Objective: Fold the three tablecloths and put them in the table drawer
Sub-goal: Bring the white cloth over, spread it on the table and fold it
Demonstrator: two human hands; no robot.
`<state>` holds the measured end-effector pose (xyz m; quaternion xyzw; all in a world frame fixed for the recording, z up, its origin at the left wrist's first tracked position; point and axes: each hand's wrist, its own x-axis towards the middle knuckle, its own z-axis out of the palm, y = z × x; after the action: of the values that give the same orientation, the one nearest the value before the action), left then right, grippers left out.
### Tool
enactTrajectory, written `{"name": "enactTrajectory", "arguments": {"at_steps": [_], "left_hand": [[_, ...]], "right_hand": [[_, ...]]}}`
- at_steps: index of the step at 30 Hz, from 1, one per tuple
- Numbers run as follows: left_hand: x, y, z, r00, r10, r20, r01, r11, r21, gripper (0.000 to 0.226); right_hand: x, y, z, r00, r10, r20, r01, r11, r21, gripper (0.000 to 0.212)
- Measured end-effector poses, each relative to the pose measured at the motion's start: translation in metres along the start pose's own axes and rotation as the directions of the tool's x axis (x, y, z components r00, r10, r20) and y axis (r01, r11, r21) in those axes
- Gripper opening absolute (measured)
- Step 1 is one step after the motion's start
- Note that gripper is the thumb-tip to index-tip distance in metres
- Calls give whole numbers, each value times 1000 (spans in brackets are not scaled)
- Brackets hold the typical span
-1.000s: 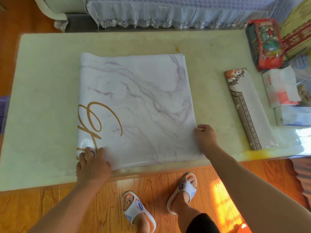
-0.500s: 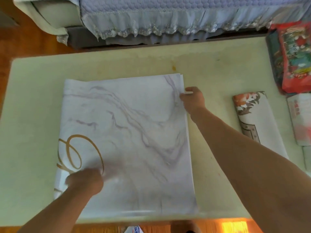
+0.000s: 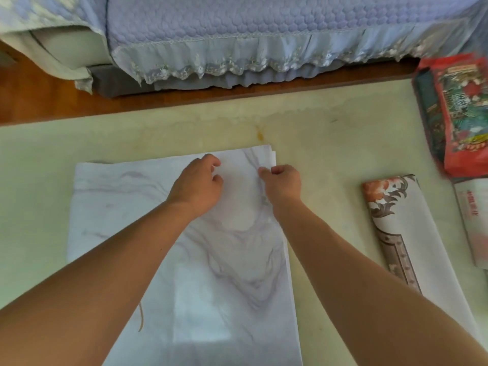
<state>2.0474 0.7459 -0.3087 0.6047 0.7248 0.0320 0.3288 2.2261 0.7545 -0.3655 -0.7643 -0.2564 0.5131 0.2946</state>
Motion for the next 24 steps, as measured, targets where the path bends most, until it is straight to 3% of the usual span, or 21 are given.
{"name": "enactTrajectory", "arguments": {"at_steps": [6,10,16,21,24], "left_hand": [[42,13,-6,977,156,142,-159,987,8,55],[67,25,-7,935,268,231,-264,963,-47,59],[90,35,-2,904,279,325,-280,959,-43,13],[103,13,-17,887,240,394,-333,924,187,54],[105,-14,-27,901,189,390,-260,956,139,53]], "right_hand": [[-6,6,4,990,-65,-127,62,998,-34,17],[-11,14,6,981,-147,-128,146,989,-16,19],[-5,14,-4,999,-13,-36,21,972,235,11],[-8,13,-9,998,-32,49,14,942,334,7],[-8,16,-9,999,-45,7,41,958,284,6]]}}
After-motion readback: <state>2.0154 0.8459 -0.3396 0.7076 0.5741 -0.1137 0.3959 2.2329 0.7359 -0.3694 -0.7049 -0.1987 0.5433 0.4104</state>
